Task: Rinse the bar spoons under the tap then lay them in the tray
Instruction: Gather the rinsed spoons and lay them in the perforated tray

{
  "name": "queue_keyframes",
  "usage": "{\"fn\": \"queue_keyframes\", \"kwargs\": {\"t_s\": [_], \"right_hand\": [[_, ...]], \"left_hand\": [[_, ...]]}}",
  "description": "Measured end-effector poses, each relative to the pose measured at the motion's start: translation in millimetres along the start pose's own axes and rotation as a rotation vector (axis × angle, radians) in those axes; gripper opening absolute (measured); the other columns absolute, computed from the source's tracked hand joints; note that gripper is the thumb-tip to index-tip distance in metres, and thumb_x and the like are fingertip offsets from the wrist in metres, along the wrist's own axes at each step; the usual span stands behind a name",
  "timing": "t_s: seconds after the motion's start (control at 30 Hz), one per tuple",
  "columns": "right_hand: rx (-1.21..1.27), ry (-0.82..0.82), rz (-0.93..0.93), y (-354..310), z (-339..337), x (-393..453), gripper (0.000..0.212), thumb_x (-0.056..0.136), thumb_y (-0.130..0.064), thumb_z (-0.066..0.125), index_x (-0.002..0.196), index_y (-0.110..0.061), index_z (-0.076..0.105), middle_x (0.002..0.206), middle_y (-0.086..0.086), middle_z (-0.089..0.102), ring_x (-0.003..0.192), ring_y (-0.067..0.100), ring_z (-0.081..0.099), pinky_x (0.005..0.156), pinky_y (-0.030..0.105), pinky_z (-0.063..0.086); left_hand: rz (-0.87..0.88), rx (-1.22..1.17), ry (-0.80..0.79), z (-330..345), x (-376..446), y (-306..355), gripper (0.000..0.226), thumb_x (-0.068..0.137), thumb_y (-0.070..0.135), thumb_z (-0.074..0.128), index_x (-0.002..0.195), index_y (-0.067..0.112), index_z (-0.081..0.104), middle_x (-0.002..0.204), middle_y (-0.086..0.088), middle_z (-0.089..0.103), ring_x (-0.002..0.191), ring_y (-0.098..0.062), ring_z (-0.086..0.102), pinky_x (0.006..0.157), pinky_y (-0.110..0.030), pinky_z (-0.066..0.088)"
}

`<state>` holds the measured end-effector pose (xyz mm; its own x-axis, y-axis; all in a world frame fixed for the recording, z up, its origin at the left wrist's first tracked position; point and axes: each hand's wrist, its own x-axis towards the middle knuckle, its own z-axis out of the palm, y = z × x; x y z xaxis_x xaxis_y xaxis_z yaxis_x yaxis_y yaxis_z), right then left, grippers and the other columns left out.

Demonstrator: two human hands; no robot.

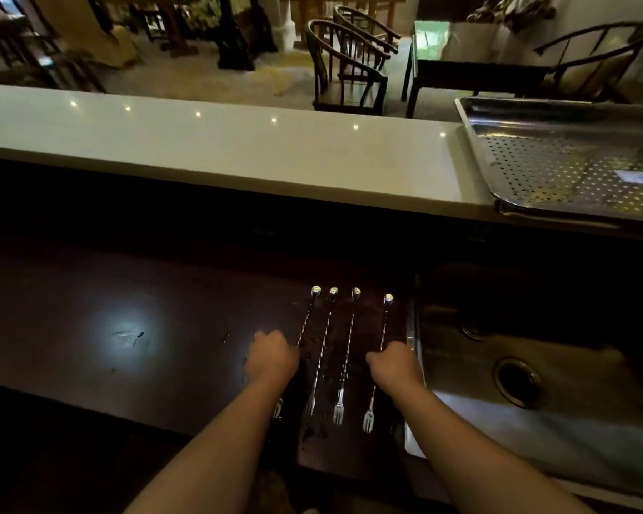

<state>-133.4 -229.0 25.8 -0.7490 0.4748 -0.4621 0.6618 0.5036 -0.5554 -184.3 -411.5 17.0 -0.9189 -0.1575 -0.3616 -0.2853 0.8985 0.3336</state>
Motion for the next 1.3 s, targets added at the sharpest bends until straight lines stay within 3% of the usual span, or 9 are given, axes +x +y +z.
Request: {"fn": "queue_keyframes", "kwargs": {"t_s": [0.13,0.23,0.37,0.53,0.73,0.83,0.97,1.13,1.3], "right_hand": [[-0.209,0.058,-0.051,1,8,0,0.019,0.088,-0.015,0.055,0.097,-0.003,0.067,0.112,0.019,0.063,0.099,0.033,0.062,0.075,0.031,0.047],[-0.222,0.083,-0.092,2,14,1,0.02,0.088,-0.009,0.053,0.103,-0.005,0.066,0.116,0.019,0.061,0.097,0.031,0.061,0.079,0.033,0.049],[-0.197,0.081,-0.137,1,24,-1,0.02,0.088,-0.007,0.053,0.104,-0.003,0.064,0.115,0.02,0.056,0.088,0.03,0.061,0.072,0.031,0.048],[-0.2,0.056,-0.166,-8,35,-4,0.022,0.089,-0.011,0.052,0.107,-0.01,0.065,0.118,0.018,0.053,0.094,0.031,0.059,0.077,0.031,0.05],[-0.18,0.012,-0.214,-16,46,-5,0.024,0.091,-0.012,0.048,0.106,-0.009,0.067,0.11,0.017,0.059,0.088,0.034,0.062,0.074,0.032,0.048],[-0.003,-0.052,-0.185,-19,41,-1,0.028,0.087,-0.006,0.049,0.099,-0.011,0.074,0.094,0.011,0.072,0.084,0.027,0.066,0.068,0.031,0.049],[0.224,-0.168,-0.107,-22,37,1,0.037,0.087,0.001,0.045,0.094,-0.018,0.076,0.079,-0.001,0.072,0.074,0.017,0.067,0.06,0.026,0.051],[0.361,-0.178,0.017,-23,37,2,0.033,0.084,0.004,0.044,0.074,-0.006,0.074,0.073,0.015,0.07,0.062,0.024,0.06,0.056,0.031,0.041],[0.441,-0.198,0.105,-22,31,0,0.023,0.082,0.001,0.05,0.077,0.004,0.072,0.067,0.014,0.059,0.057,0.02,0.049,0.055,0.03,0.037]], "left_hand": [[0.118,-0.044,-0.034,1,6,-1,0.025,0.089,0.018,0.049,0.108,0.015,0.065,0.115,-0.014,0.062,0.103,-0.032,0.061,0.083,-0.039,0.05],[0.196,-0.053,-0.029,5,2,5,0.027,0.088,0.017,0.048,0.103,0.021,0.069,0.105,-0.01,0.069,0.095,-0.03,0.065,0.076,-0.036,0.052],[0.248,-0.1,-0.059,16,-6,15,0.033,0.087,0.013,0.046,0.108,0.024,0.069,0.108,-0.01,0.066,0.093,-0.03,0.064,0.076,-0.037,0.054],[0.266,-0.162,-0.103,24,-8,30,0.028,0.088,0.016,0.05,0.105,0.025,0.071,0.104,-0.007,0.07,0.09,-0.027,0.065,0.075,-0.036,0.055],[0.22,-0.224,-0.183,29,-14,49,0.023,0.086,0.016,0.051,0.091,0.014,0.073,0.095,-0.011,0.072,0.088,-0.029,0.066,0.07,-0.034,0.052],[0.16,-0.299,-0.27,29,-7,56,0.022,0.086,0.015,0.053,0.089,0.009,0.073,0.096,-0.014,0.072,0.09,-0.03,0.066,0.069,-0.031,0.048],[0.07,-0.372,-0.328,27,3,66,0.026,0.088,0.018,0.055,0.101,0.0,0.067,0.106,-0.017,0.069,0.096,-0.031,0.065,0.073,-0.031,0.048],[0.053,-0.382,-0.365,26,5,72,0.027,0.086,0.009,0.051,0.11,0.002,0.063,0.115,-0.019,0.065,0.103,-0.034,0.062,0.089,-0.037,0.053],[0.044,-0.406,-0.376,27,3,71,0.029,0.086,0.006,0.05,0.11,-0.001,0.064,0.113,-0.019,0.066,0.101,-0.034,0.063,0.082,-0.034,0.052]]}}
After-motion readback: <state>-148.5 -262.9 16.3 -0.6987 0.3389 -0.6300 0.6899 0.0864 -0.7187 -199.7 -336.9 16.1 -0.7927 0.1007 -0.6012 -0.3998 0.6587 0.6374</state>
